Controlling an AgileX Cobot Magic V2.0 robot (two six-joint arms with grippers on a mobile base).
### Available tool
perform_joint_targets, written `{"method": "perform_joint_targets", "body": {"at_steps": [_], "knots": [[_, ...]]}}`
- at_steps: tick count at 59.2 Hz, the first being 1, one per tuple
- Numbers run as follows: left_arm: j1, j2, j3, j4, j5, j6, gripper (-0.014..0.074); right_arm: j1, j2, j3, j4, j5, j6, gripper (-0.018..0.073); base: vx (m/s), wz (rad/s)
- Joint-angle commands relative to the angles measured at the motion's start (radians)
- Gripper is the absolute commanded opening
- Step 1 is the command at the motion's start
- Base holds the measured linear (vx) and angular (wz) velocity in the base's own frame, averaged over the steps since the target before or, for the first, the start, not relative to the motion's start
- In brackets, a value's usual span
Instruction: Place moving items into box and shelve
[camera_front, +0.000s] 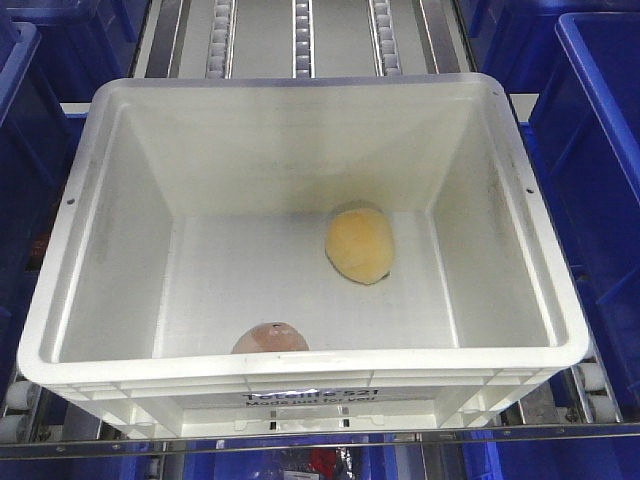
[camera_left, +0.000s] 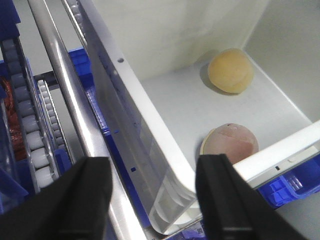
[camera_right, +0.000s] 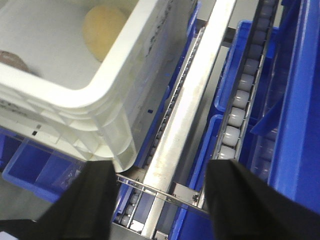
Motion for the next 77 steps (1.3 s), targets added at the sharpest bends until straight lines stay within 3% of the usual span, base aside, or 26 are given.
{"method": "perform_joint_targets", "body": {"at_steps": [1,16,29,46,51,56,66,77], "knots": [[-0.004,0.012,-0.023,0.0,-0.067,-0.008,0.0355,-0.002,0.013,-0.023,0.007,-0.059,-0.03,0.0294,0.0,0.0],[-0.004,0.012,-0.023,0.0,-0.063,-0.008,0.0117,-0.002,0.013,-0.023,0.006,-0.057,-0.031,-0.0023,0.0,0.0],[-0.004,0.012,-0.023,0.0,-0.063,-0.008,0.0032,-0.002,0.013,-0.023,0.005,-0.042,-0.031,-0.0016,0.0,0.0],[-0.003,-0.004,-0.012,0.0,-0.073,-0.008,0.0032,-0.002,0.013,-0.023,0.005,-0.04,-0.031,-0.0015,0.0,0.0],[0.053,-0.042,0.024,0.008,-0.091,-0.007,0.0032,-0.002,0.013,-0.023,0.005,-0.04,-0.031,-0.0015,0.0,0.0],[0.149,-0.097,0.103,0.02,-0.181,-0.01,0.0032,-0.002,0.013,-0.023,0.006,-0.04,-0.031,-0.0015,0.0,0.0],[0.317,-0.227,0.348,-0.015,-0.522,-0.012,0.0035,-0.002,0.013,-0.023,0.005,-0.04,-0.031,-0.0015,0.0,0.0],[0.378,-0.333,0.592,-0.075,-0.81,-0.012,0.0036,-0.002,0.013,-0.023,0.005,-0.04,-0.031,-0.0015,0.0,0.0]]}}
